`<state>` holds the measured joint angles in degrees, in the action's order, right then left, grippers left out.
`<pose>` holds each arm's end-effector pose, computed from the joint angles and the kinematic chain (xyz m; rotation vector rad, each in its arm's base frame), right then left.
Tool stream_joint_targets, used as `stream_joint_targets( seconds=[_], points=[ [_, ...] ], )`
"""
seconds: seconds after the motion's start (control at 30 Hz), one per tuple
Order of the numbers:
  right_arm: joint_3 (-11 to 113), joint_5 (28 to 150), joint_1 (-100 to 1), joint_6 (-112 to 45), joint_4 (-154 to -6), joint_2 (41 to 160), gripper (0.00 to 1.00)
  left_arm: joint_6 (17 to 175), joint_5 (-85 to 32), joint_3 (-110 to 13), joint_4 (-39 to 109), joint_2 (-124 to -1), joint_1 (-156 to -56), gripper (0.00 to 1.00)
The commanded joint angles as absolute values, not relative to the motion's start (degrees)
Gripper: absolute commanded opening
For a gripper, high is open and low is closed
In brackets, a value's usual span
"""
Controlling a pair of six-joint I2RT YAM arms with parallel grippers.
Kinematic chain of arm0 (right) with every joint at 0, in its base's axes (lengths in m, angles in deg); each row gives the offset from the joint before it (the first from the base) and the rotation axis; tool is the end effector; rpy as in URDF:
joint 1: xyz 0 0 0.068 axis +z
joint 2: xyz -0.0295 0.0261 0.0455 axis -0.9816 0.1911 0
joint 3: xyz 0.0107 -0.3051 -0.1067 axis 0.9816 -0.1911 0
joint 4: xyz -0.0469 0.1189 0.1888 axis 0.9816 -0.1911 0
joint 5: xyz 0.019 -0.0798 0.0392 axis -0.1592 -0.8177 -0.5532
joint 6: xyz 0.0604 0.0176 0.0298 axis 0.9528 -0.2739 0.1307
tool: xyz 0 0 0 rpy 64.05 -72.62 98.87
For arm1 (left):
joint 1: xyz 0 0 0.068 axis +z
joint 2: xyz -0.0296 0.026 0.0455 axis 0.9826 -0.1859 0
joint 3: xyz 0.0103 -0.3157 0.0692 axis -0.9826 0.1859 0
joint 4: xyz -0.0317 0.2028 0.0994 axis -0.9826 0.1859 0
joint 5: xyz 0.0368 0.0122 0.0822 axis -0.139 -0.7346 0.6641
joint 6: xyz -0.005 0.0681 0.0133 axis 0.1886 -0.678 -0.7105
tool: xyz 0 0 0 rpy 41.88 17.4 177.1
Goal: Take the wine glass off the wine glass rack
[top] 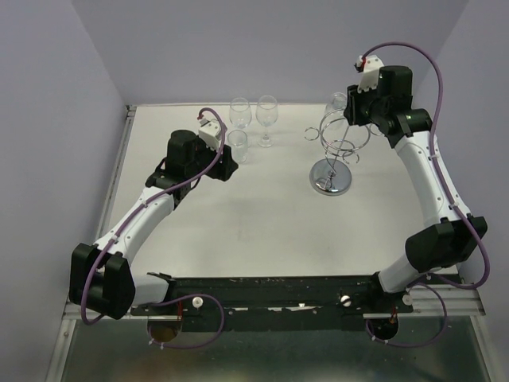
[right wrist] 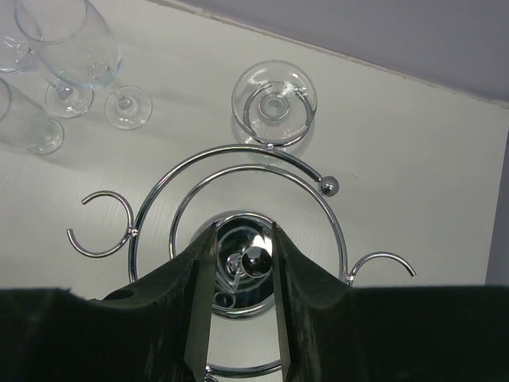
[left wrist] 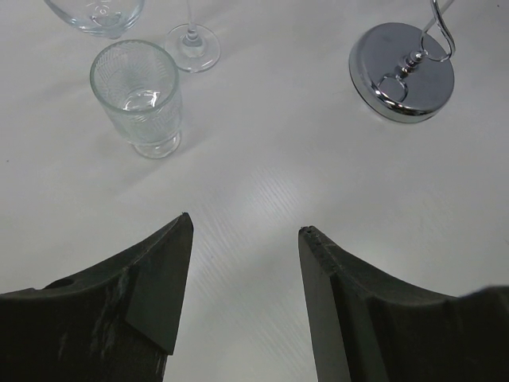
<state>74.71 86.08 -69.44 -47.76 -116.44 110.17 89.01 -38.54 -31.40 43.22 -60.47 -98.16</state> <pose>0.3290 0.0604 0.4590 -0.3584 2.0335 0.1152 0.2413 -0.1033 0.3573 0.4766 1.9561 -0.6194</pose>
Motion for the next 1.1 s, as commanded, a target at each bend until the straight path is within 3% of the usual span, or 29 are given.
stream_joint_targets(
  seconds=[0.0,0.13,0.43,1.07],
  points=[
    [73.99,84.84,-70.11,-47.92,-117.38,110.43,0.4,90.06,-39.94,-30.48,40.98,-59.5,-98.36,0.69],
    [74.61,85.19,-70.28,-48.45,-117.11,111.23,0.39,90.15,-40.02,-30.39,40.8,-59.5,-98.27,0.69],
    [75.4,91.33,-71.42,-52.84,-117.38,111.58,0.01,89.8,-39.85,-29.86,41.06,-59.15,-98.27,0.69],
    [78.29,119.36,-78.63,-74.46,-120.01,109.55,0.01,90.33,-43.62,-31.97,39.84,-62.05,-98.36,0.69]
  ],
)
